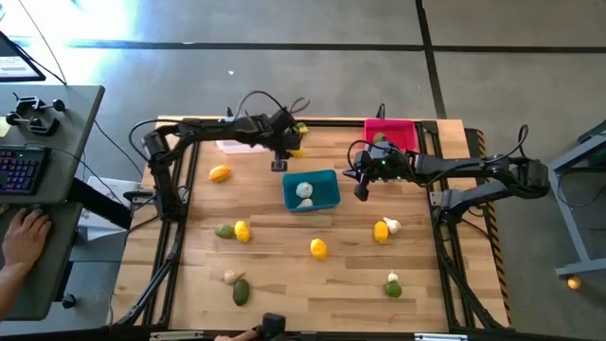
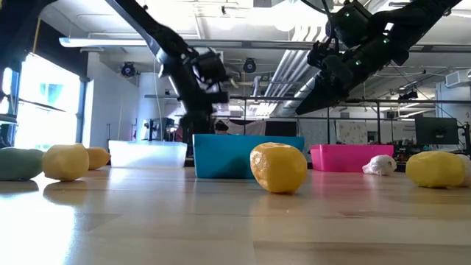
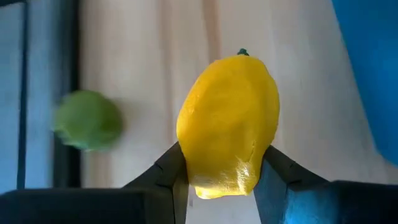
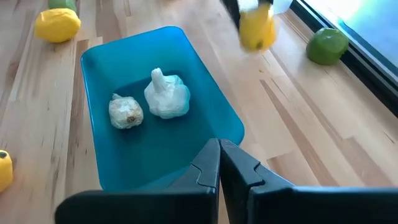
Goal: Sort produce into baskets
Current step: Put the lemon into the transparent bin
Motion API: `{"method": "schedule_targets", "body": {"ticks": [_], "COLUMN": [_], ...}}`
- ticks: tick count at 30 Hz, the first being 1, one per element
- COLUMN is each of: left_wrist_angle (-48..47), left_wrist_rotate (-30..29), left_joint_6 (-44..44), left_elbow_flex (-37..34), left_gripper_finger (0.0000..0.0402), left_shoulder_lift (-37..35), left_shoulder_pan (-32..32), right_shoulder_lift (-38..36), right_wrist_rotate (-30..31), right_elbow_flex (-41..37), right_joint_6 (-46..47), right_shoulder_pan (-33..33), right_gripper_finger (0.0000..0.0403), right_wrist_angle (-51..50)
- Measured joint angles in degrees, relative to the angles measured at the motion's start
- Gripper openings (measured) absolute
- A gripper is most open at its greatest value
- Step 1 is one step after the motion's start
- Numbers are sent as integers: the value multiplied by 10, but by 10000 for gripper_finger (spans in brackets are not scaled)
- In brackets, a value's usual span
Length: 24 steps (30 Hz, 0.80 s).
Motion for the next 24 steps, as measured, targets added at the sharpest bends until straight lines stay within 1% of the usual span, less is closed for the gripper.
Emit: {"method": "schedule_targets", "body": {"ticks": [5,9,11,15,19,24], "left_wrist_angle": [-24,-63,-66,-92,-94,-77], "left_wrist_rotate": [-3,-31,-40,-45,-45,-45], "left_joint_6": [-84,-157,-188,-273,-342,-373], "left_elbow_flex": [0,-5,-26,-74,-117,-140], "left_gripper_finger": [108,108,108,108,108,108], "left_shoulder_lift": [-78,-142,-175,-222,-236,-209], "left_shoulder_pan": [10,18,30,81,132,169], "right_shoulder_lift": [0,0,0,0,0,0], "right_wrist_rotate": [0,0,0,0,0,0], "right_elbow_flex": [0,0,0,0,0,0], "right_joint_6": [4,-9,-19,-27,-27,-27], "right_shoulder_pan": [0,0,0,0,0,0], "right_gripper_finger": [0,0,0,0,0,0], "right_wrist_angle": [0,2,7,9,9,14]}}
